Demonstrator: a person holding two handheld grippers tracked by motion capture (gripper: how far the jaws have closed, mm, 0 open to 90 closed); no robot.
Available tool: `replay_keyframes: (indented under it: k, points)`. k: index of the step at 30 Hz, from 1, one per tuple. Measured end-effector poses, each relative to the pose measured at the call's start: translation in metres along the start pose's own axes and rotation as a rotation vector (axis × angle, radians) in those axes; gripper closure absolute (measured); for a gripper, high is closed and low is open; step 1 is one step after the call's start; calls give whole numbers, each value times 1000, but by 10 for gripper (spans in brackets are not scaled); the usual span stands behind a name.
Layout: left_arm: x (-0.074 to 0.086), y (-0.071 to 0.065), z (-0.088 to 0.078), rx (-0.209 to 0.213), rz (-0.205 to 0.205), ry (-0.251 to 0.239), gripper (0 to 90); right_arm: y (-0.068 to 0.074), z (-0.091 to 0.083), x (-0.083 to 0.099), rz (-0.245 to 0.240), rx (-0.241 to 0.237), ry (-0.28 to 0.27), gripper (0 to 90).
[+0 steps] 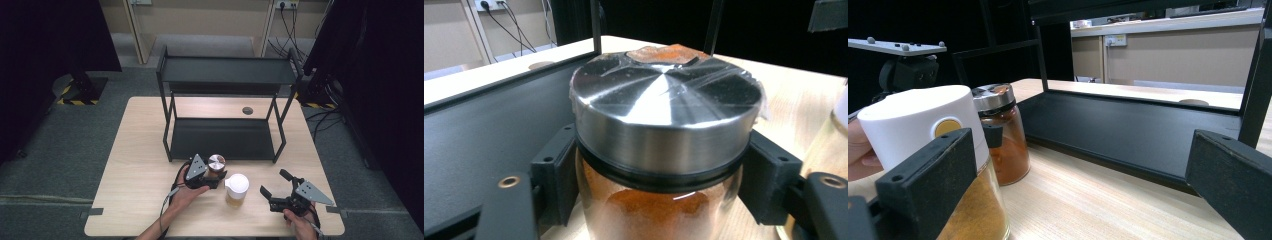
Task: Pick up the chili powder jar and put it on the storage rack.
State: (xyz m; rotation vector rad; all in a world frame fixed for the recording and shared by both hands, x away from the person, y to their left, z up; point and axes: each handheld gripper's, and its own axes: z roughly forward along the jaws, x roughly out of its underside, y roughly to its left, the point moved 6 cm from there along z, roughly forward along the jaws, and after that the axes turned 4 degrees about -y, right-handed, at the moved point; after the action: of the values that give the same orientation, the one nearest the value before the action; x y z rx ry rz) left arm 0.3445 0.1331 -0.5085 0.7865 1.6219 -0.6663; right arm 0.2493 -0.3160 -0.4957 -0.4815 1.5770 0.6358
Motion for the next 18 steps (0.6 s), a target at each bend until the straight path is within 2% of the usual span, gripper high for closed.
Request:
replay_keyframes:
  k: [9,12,15,18]
  points:
    - [-2,0,0,-1,3,8,308,0,0,0,2,-1,-2,4]
    - [-4,-2,-1,0,18,12,309,0,0,0,2,-1,-2,5]
    - [-6,-2,-2,4,-7,0,309,0,0,0,4,-2,-2,4]
    - [-11,-2,-4,-1,-10,-7,309,0,0,0,5,-3,-4,5]
